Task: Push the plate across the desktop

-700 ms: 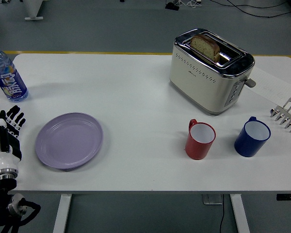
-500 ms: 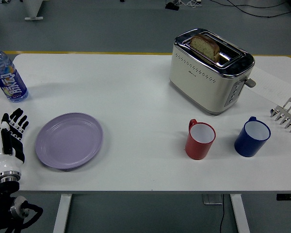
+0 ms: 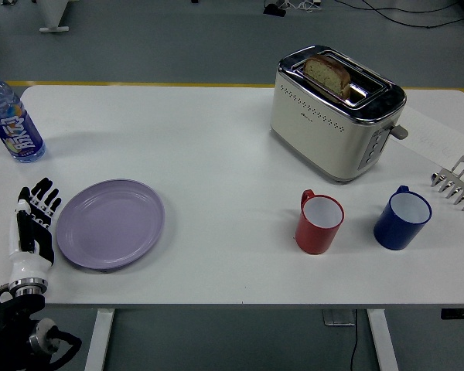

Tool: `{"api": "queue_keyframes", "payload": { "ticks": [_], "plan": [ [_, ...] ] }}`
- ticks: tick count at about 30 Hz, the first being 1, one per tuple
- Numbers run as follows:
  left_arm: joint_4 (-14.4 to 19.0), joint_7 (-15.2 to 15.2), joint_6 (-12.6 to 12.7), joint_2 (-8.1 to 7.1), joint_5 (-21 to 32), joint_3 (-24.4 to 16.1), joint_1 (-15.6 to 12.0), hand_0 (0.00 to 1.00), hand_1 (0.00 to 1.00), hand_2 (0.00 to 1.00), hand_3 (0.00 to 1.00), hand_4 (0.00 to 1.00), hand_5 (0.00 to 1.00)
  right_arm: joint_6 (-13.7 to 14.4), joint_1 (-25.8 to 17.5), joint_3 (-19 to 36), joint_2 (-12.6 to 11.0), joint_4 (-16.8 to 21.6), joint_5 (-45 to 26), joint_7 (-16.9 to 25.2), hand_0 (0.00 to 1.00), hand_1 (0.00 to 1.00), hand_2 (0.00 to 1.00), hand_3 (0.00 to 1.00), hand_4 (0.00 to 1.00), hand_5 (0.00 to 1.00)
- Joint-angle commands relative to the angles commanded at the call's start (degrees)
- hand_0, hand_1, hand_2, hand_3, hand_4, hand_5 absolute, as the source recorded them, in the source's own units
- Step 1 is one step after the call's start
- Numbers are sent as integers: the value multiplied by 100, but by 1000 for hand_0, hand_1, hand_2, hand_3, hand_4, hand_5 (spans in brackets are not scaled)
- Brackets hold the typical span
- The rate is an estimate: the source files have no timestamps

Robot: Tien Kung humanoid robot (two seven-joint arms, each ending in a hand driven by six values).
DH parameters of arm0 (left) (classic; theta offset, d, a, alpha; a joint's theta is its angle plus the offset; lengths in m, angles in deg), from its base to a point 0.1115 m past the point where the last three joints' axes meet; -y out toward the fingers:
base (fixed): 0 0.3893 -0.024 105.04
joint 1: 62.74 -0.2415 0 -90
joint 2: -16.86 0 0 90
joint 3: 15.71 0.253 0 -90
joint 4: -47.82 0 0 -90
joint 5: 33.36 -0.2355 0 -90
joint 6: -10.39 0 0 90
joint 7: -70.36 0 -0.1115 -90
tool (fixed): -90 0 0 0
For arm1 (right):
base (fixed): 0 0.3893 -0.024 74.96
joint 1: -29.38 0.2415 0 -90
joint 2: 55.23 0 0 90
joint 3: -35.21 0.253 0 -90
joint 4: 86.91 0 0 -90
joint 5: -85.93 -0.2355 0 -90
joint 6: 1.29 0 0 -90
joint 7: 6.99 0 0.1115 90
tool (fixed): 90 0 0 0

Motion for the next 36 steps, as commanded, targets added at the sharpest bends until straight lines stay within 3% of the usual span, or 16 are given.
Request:
{"api": "queue_keyframes", "payload": {
  "ticks": [36],
  "plan": [
    [49, -144, 24, 82, 631, 1217, 154, 829, 845, 861, 714, 467, 998, -22, -67, -44, -13, 10, -8, -22, 560, 546, 675, 592, 282, 300]
  ]
}}
